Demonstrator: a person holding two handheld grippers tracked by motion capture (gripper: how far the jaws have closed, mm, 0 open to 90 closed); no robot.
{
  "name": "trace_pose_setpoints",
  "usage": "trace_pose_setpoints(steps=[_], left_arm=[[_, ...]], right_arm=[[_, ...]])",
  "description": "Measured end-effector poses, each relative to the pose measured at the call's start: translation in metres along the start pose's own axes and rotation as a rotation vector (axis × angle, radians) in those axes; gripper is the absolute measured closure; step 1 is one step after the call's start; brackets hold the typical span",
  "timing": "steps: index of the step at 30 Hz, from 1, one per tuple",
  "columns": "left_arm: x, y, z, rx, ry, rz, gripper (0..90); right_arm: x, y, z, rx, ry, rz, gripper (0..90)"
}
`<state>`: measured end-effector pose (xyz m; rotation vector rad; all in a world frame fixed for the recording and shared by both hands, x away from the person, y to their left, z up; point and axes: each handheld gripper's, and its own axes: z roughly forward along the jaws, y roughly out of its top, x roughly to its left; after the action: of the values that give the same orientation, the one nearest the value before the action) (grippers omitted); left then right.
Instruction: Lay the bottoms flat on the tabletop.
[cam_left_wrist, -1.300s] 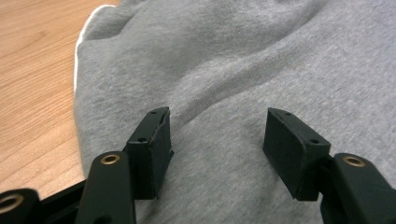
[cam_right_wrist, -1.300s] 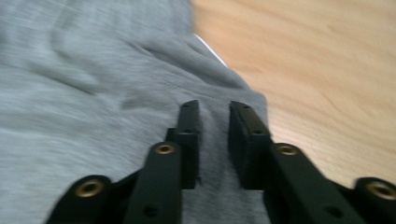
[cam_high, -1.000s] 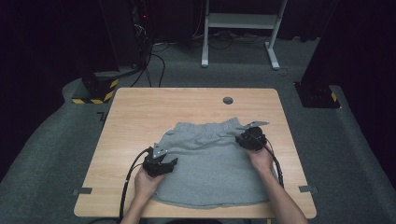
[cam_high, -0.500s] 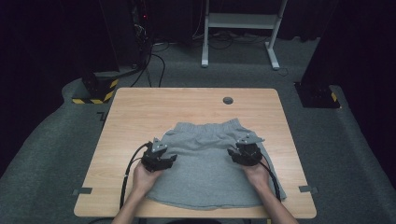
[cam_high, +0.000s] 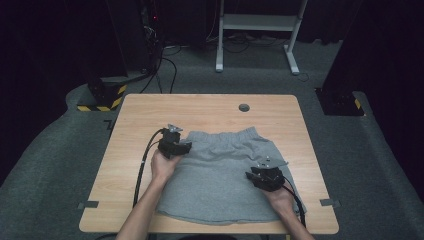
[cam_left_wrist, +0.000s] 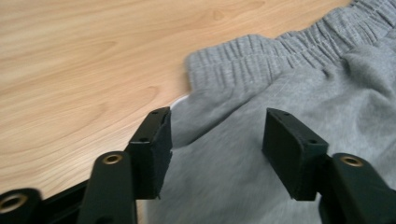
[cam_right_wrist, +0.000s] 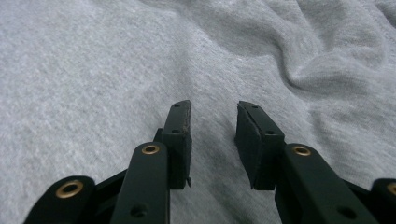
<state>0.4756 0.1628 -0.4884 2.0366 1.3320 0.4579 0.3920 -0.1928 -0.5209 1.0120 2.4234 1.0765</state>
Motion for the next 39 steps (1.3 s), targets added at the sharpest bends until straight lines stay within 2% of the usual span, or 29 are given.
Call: trace_pose_setpoints(steps=[2, 5, 7, 10, 11, 14, 16, 18, 19, 20, 24, 26, 28, 30, 33, 36, 39], left_arm=[[-0.002, 0.001, 0.008, 0.017, 0.009, 0.017, 48.2], [-0.003, 0.002, 0.017, 0.041, -0.001, 0.022, 60.8], [-0.004, 0.004, 0.025, 0.088, 0.005, 0.038, 68.1], [-0.006, 0.015, 0.034, 0.117, 0.014, 0.042, 78.7], [-0.007, 0.02, 0.038, 0.125, 0.029, 0.05, 80.7], [-0.009, 0.036, 0.049, 0.147, 0.075, 0.08, 83.5], [-0.008, 0.043, 0.054, 0.134, 0.099, 0.068, 83.6], [-0.006, 0.046, 0.057, 0.121, 0.106, 0.035, 82.5], [-0.005, 0.045, 0.057, 0.115, 0.105, 0.016, 80.6], [-0.005, 0.045, 0.056, 0.114, 0.106, 0.02, 74.8], [-0.012, 0.035, 0.04, 0.103, 0.088, 0.087, 59.6], [-0.015, 0.026, 0.023, 0.07, 0.06, 0.108, 58.5], [-0.017, 0.016, 0.007, 0.05, 0.033, 0.123, 58.5], [-0.022, 0.002, -0.009, 0.047, 0.031, 0.163, 58.5], [-0.026, -0.02, -0.027, 0.053, -0.003, 0.177, 59.7], [-0.028, -0.038, -0.034, 0.061, -0.028, 0.178, 65.6], [-0.031, -0.051, -0.034, 0.079, -0.015, 0.202, 73.8]], right_arm=[[-0.001, -0.002, -0.001, -0.004, 0.011, 0.005, 66.4], [-0.002, -0.002, -0.001, -0.003, 0.022, 0.007, 67.0], [-0.003, -0.002, -0.001, -0.006, 0.025, 0.005, 67.1], [0.0, -0.002, -0.001, -0.003, 0.012, -0.015, 67.1], [0.001, -0.002, -0.001, -0.003, 0.005, -0.028, 67.1], [0.004, -0.003, -0.001, -0.001, -0.008, -0.056, 67.4], [0.004, -0.003, -0.001, -0.002, -0.003, -0.055, 68.4], [0.003, -0.004, -0.002, -0.001, 0.001, -0.053, 69.2], [0.003, -0.004, -0.003, -0.001, 0.0, -0.055, 69.2], [0.003, -0.005, -0.003, -0.002, -0.002, -0.063, 69.2], [0.004, -0.005, -0.004, -0.002, -0.005, -0.064, 69.0], [0.003, -0.005, -0.003, -0.002, 0.002, -0.056, 68.9], [0.002, -0.004, -0.004, 0.004, 0.003, -0.046, 70.3], [0.002, -0.001, -0.003, 0.002, -0.008, -0.064, 72.3], [-0.001, 0.008, 0.0, -0.009, 0.003, -0.042, 75.0], [-0.007, 0.022, 0.008, -0.028, 0.009, -0.023, 76.8], [-0.014, 0.041, 0.023, -0.036, 0.011, -0.003, 77.7]])
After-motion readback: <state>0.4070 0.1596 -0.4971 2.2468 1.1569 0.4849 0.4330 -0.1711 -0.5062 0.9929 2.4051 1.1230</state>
